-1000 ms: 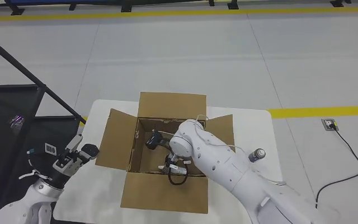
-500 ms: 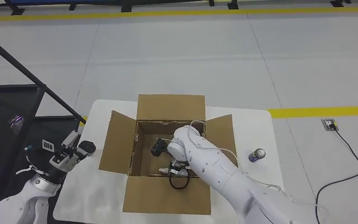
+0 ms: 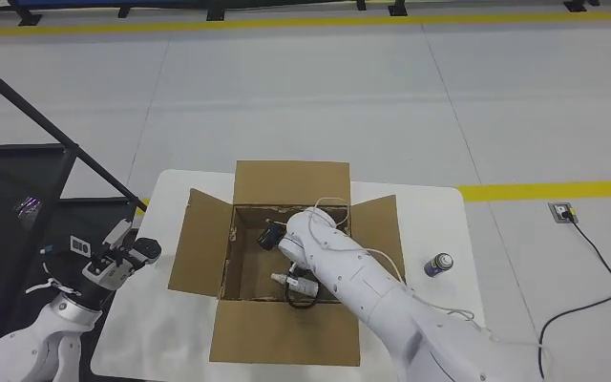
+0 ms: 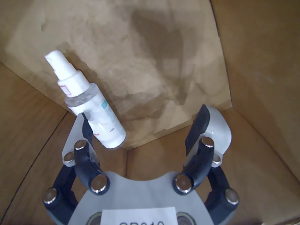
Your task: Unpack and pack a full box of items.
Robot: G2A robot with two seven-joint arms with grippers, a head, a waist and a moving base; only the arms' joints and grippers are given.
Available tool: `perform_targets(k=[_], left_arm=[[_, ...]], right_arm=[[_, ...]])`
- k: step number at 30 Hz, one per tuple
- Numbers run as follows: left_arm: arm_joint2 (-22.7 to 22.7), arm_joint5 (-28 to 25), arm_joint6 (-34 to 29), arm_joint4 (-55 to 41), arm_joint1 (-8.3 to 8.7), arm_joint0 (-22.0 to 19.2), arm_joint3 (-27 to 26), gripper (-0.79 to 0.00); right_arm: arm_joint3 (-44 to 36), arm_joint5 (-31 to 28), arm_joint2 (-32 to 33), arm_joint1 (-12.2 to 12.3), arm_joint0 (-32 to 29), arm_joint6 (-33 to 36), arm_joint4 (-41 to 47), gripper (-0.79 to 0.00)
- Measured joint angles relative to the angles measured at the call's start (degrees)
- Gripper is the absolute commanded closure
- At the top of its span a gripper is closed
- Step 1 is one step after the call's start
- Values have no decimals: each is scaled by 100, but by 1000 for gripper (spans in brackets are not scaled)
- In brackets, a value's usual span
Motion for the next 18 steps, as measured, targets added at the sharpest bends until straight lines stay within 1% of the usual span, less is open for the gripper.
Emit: perform_targets(k=[6, 13, 14, 15, 16, 17, 18], left_arm=[[49, 6, 29, -25, 22, -38, 48, -785], [80, 7, 70, -3, 49, -37, 50, -785], [83, 7, 77, 5, 52, -36, 48, -785], [85, 11, 84, 11, 56, -34, 45, -785], [88, 21, 96, 19, 60, -33, 39, -785], [90, 27, 107, 24, 64, -32, 32, -785], [91, 32, 119, 30, 67, -31, 26, -785]], right_arm=[[145, -411, 107, -69, 6, 279, 220, -785], [345, -427, 32, -175, -83, 239, 8, -785], [371, -406, 19, -189, -95, 202, -36, -770], [401, -395, 12, -202, -107, 163, -66, -708], [447, -390, 7, -216, -116, 113, -98, -613], [486, -393, 4, -227, -123, 80, -121, -446], [525, -401, 0, -237, -128, 54, -144, -366]])
